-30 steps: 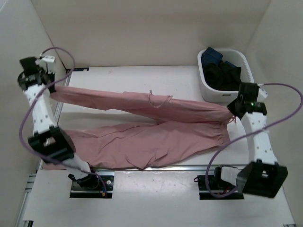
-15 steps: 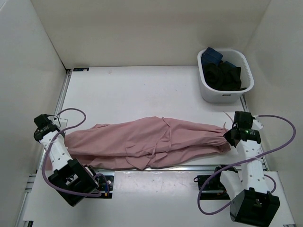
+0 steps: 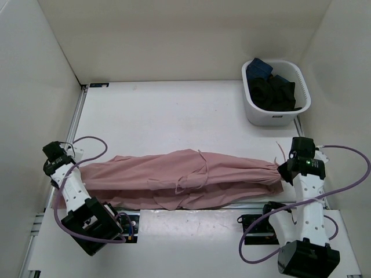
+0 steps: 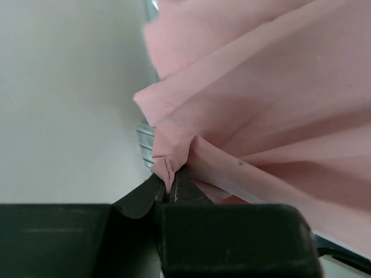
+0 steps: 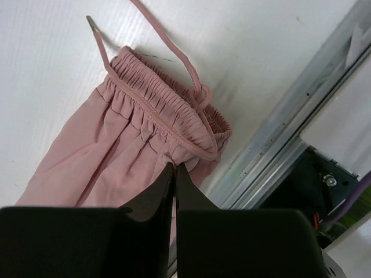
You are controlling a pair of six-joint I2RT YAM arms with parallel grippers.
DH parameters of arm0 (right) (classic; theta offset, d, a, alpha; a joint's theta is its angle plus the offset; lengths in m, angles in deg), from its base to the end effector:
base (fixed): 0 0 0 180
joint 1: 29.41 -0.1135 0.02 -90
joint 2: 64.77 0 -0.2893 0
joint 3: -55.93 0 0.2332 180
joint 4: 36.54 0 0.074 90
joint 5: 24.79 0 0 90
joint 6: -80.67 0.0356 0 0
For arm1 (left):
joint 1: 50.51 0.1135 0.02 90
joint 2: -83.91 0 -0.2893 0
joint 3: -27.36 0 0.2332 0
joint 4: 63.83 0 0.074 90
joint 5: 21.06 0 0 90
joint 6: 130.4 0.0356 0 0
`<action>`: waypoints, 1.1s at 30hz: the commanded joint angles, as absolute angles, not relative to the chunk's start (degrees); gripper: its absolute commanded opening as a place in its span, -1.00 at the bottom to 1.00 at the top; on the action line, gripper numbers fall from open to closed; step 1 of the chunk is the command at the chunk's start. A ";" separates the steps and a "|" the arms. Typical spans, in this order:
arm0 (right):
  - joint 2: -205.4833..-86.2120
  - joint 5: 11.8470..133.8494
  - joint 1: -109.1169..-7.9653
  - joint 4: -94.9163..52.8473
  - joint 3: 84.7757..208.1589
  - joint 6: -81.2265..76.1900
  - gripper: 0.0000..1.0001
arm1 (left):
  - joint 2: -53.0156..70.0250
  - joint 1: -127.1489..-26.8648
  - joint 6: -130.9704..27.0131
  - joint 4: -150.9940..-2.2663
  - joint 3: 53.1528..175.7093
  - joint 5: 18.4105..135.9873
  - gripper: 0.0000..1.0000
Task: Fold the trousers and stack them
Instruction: Fold the trousers
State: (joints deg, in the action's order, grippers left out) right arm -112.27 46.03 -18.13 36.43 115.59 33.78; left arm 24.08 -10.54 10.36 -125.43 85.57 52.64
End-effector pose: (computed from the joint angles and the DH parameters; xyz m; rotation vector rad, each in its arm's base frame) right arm 0.1007 -0.0320 0.2820 1.2674 2.2207 -0.2327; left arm 0.1135 0.1082 0.2605 0.1748 2.9063 0.7857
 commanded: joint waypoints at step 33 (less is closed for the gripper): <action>-115.49 49.99 -34.51 24.88 118.30 27.93 0.64 | 7.01 -10.43 6.26 -133.85 94.92 51.45 0.40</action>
